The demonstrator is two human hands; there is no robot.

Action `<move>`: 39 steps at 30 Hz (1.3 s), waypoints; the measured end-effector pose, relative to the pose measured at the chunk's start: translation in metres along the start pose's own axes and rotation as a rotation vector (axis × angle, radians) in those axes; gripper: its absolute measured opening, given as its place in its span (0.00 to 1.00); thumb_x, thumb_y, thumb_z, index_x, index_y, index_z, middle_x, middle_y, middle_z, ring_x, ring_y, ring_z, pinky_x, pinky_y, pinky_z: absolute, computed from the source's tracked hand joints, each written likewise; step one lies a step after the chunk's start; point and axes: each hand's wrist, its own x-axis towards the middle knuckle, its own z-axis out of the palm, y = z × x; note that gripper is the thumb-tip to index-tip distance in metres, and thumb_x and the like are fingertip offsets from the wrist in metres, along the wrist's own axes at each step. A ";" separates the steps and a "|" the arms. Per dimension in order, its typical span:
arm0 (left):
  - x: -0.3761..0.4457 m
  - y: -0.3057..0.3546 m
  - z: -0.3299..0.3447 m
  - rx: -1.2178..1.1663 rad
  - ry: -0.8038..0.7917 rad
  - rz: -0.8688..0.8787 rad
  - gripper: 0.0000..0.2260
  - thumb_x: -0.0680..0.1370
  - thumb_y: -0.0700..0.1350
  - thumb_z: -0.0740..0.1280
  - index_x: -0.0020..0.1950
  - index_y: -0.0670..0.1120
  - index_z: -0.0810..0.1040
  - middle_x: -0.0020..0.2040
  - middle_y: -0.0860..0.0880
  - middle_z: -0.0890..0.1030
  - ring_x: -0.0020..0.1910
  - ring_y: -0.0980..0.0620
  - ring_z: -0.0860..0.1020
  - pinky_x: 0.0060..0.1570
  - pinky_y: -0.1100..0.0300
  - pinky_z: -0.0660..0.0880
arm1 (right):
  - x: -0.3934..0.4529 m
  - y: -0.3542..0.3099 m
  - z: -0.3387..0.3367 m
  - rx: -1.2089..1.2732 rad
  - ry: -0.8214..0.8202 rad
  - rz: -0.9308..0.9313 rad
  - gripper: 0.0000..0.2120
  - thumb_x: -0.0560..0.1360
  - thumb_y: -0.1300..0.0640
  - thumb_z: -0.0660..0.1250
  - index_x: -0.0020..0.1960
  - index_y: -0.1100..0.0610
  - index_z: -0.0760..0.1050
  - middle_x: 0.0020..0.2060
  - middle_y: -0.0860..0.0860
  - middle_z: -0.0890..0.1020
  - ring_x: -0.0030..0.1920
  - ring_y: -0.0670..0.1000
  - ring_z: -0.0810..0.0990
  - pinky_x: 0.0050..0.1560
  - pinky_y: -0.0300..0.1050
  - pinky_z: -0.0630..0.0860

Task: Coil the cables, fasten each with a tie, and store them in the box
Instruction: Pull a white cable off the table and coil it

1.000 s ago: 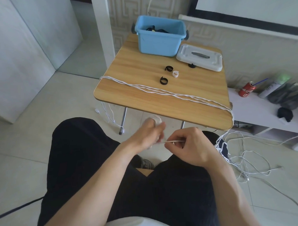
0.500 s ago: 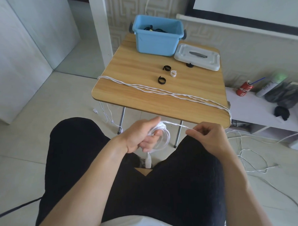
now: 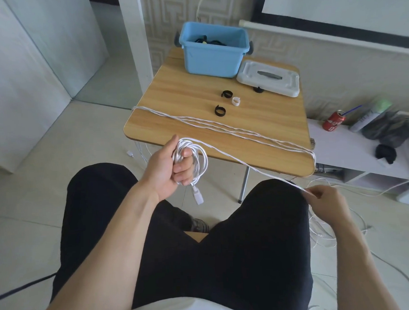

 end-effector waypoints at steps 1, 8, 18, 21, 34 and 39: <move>0.000 -0.001 0.002 0.022 -0.018 -0.006 0.26 0.85 0.59 0.48 0.35 0.46 0.68 0.23 0.51 0.59 0.22 0.53 0.57 0.25 0.59 0.61 | -0.002 -0.007 0.001 0.025 -0.022 -0.020 0.05 0.76 0.53 0.73 0.43 0.52 0.82 0.39 0.50 0.84 0.46 0.55 0.81 0.46 0.46 0.69; -0.002 -0.008 0.015 0.224 -0.018 -0.098 0.24 0.84 0.60 0.53 0.34 0.47 0.67 0.25 0.50 0.58 0.23 0.51 0.56 0.27 0.58 0.61 | -0.031 -0.088 0.011 0.216 -0.220 -0.298 0.03 0.74 0.50 0.76 0.44 0.48 0.84 0.32 0.46 0.81 0.32 0.45 0.75 0.37 0.39 0.73; -0.004 -0.016 0.005 0.388 -0.243 -0.334 0.25 0.83 0.59 0.53 0.31 0.47 0.68 0.22 0.53 0.59 0.19 0.54 0.55 0.22 0.61 0.56 | -0.063 -0.169 0.020 0.312 -0.301 -0.473 0.09 0.79 0.49 0.70 0.44 0.52 0.83 0.29 0.51 0.74 0.29 0.45 0.66 0.30 0.36 0.64; -0.003 -0.008 0.004 -0.014 -0.287 -0.269 0.26 0.82 0.61 0.52 0.30 0.48 0.68 0.21 0.54 0.58 0.18 0.56 0.56 0.19 0.63 0.56 | -0.065 -0.171 0.029 0.281 -0.255 -0.451 0.10 0.81 0.50 0.68 0.44 0.51 0.83 0.23 0.43 0.68 0.26 0.45 0.61 0.27 0.37 0.60; 0.015 -0.007 -0.004 -0.545 0.394 0.230 0.12 0.86 0.48 0.55 0.46 0.44 0.68 0.34 0.48 0.71 0.33 0.50 0.71 0.47 0.53 0.75 | -0.095 -0.165 0.063 -0.061 -0.475 -0.518 0.13 0.83 0.49 0.62 0.60 0.52 0.83 0.47 0.47 0.85 0.42 0.44 0.81 0.40 0.31 0.72; 0.022 -0.016 -0.004 -0.328 0.561 0.300 0.10 0.86 0.46 0.57 0.49 0.43 0.71 0.39 0.48 0.75 0.32 0.53 0.78 0.48 0.56 0.81 | -0.109 -0.175 0.060 -0.126 -0.544 -0.543 0.14 0.83 0.48 0.61 0.61 0.51 0.82 0.48 0.46 0.85 0.44 0.47 0.83 0.46 0.41 0.80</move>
